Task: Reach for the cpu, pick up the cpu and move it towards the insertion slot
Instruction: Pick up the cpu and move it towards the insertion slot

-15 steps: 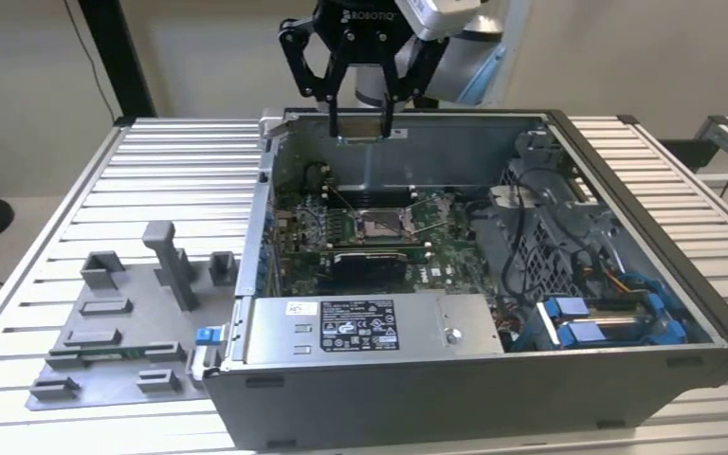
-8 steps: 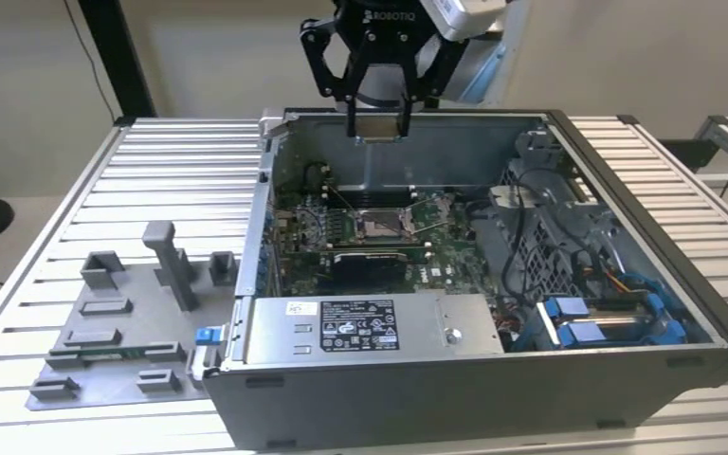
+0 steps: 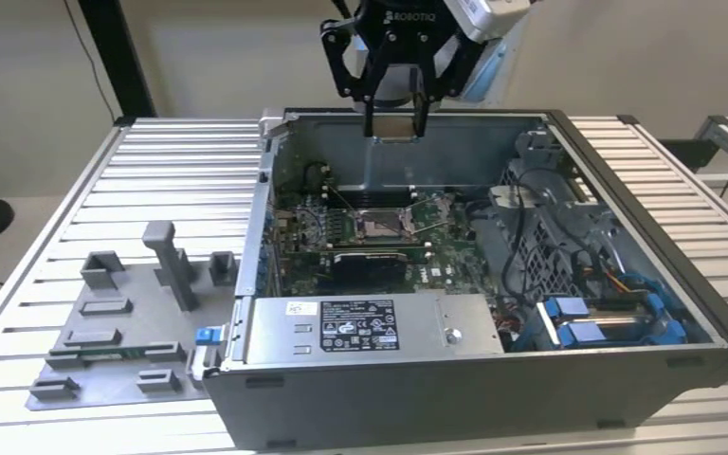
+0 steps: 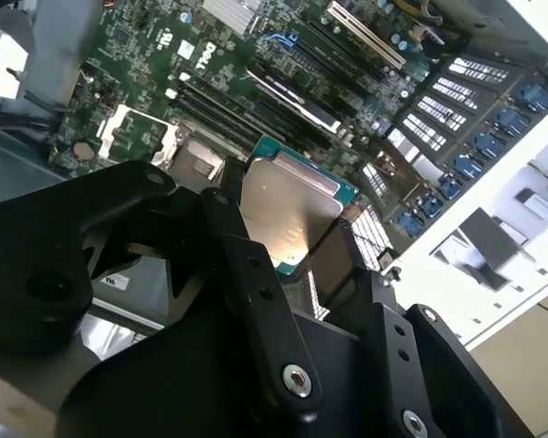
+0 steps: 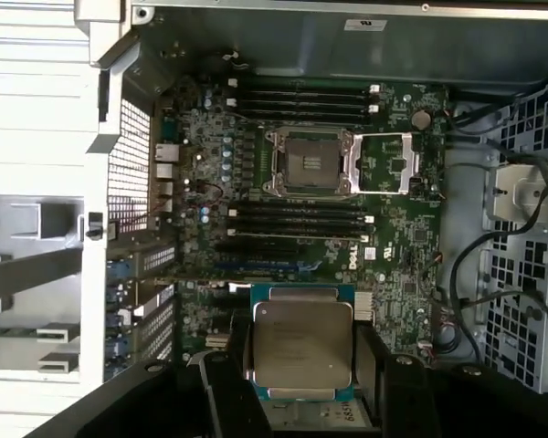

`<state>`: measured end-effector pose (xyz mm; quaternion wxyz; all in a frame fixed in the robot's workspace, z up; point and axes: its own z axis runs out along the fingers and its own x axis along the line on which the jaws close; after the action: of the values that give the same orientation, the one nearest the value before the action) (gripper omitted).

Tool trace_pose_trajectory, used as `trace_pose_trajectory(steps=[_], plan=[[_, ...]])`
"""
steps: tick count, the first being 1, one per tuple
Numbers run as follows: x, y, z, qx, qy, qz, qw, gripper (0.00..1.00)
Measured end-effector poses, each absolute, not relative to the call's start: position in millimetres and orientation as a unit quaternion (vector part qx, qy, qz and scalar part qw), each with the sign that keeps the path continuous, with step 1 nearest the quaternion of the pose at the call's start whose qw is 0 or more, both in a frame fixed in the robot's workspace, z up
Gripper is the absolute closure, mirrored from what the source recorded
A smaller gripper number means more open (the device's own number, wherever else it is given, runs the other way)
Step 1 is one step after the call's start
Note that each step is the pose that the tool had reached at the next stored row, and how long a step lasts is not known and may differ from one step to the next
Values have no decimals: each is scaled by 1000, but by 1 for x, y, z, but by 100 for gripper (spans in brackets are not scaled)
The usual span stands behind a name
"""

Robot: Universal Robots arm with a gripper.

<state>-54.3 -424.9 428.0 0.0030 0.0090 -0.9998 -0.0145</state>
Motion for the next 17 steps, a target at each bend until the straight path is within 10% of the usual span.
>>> trace_pose_trajectory(steps=[17], plan=[[-34, -424, 428, -9, -1000, -15, 3, 100]])
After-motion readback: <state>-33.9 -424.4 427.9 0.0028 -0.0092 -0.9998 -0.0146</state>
